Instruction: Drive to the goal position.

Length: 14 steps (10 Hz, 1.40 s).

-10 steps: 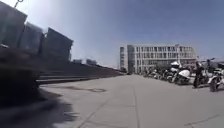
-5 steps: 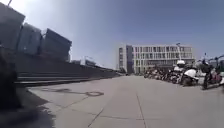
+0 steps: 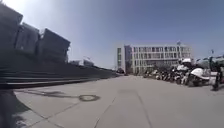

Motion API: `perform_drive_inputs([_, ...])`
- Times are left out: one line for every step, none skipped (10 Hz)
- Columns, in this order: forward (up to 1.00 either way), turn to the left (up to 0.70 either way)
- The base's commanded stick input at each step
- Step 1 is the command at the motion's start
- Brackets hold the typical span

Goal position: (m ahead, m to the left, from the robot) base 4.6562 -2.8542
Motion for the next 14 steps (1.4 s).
perform_drive_inputs([1.00,0.42])
perform_drive_inputs([1.00,0.42])
perform_drive_inputs([1.00,0.39])
perform_drive_inputs([1.00,0.29])
perform_drive_inputs([1.00,0.19])
perform_drive_inputs([1.00,0.08])
perform_drive_inputs([1.00,0.02])
perform_drive_inputs([1.00,0.02])
perform_drive_inputs([1.00,0.02])
perform_drive_inputs([1.00,0.02])
perform_drive_inputs([1.00,0.02])
perform_drive_inputs([1.00,0.02])
perform_drive_inputs([1.00,0.02])
perform_drive_inputs([1.00,0.02])
